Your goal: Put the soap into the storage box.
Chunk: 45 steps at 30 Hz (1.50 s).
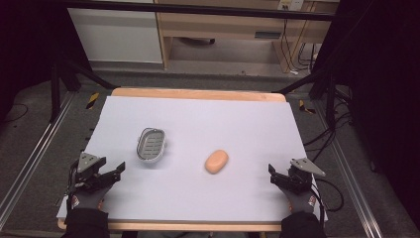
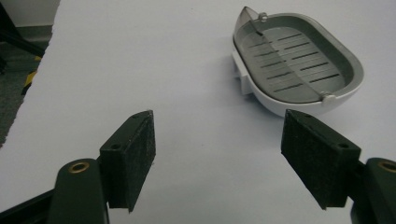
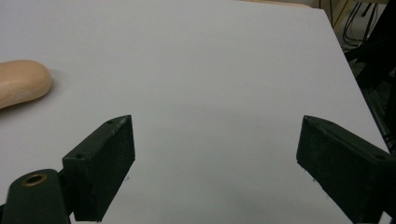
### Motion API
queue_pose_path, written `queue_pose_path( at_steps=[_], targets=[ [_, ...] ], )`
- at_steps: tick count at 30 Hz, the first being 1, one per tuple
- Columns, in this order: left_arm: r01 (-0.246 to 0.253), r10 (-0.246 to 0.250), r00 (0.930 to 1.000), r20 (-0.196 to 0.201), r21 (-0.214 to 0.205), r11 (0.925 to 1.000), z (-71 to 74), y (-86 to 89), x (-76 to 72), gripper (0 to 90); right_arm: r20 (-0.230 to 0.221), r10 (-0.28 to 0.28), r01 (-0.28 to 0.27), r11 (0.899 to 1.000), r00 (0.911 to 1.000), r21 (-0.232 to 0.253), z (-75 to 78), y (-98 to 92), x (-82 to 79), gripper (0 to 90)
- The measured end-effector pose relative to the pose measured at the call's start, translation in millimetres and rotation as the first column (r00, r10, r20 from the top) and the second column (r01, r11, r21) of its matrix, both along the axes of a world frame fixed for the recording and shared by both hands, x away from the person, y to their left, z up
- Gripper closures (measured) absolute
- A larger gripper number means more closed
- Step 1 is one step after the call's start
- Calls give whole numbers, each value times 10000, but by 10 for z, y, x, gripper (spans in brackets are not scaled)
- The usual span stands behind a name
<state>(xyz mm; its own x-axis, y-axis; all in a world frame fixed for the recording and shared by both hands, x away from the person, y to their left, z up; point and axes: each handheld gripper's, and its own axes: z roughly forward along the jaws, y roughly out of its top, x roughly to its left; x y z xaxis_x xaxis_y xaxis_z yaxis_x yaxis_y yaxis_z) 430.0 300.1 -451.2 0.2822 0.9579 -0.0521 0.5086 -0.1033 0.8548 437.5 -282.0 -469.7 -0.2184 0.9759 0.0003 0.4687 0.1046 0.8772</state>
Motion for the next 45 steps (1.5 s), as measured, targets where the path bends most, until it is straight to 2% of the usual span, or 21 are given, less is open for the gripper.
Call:
queue_pose_path(
  at_steps=[5, 8, 13, 17, 29, 39, 45],
  targets=[
    [275, -275, 9996, -4, 49, 9996, 2, -85, -10, 257, -55, -13, 12, 9999, 10000, -153, -17, -24, -5, 105],
    [552, -551, 9985, -44, 71, 9985, 8, -158, -15, 260, 111, -20, 22, 9999, 9999, -153, 3, -24, -33, 99],
    [670, -670, 9977, 43, 83, 9977, 29, -227, -20, 260, 36, 77, -76, 9997, 10000, -250, -8, -6, -40, 96],
    [793, -793, 9968, 11, 75, 9968, 37, -304, -13, 256, 11, 181, -180, 9984, 9998, -527, -14, 32, -49, 96],
    [1337, -1337, 9910, 36, 24, 9910, 88, -486, -9, 256, 69, 213, -209, 9985, 9997, -509, 3, 78, -48, 85],
    [1574, -1576, 9875, 86, 167, 9874, 157, -582, 1, 253, 109, 197, -190, 9982, 9997, -574, 13, 87, -56, 79],
    [1826, -1830, 9831, 85, 381, 9825, 213, -671, 49, 252, 91, 156, -150, 9982, 9998, -574, 20, 95, -58, 78]
  ],
)
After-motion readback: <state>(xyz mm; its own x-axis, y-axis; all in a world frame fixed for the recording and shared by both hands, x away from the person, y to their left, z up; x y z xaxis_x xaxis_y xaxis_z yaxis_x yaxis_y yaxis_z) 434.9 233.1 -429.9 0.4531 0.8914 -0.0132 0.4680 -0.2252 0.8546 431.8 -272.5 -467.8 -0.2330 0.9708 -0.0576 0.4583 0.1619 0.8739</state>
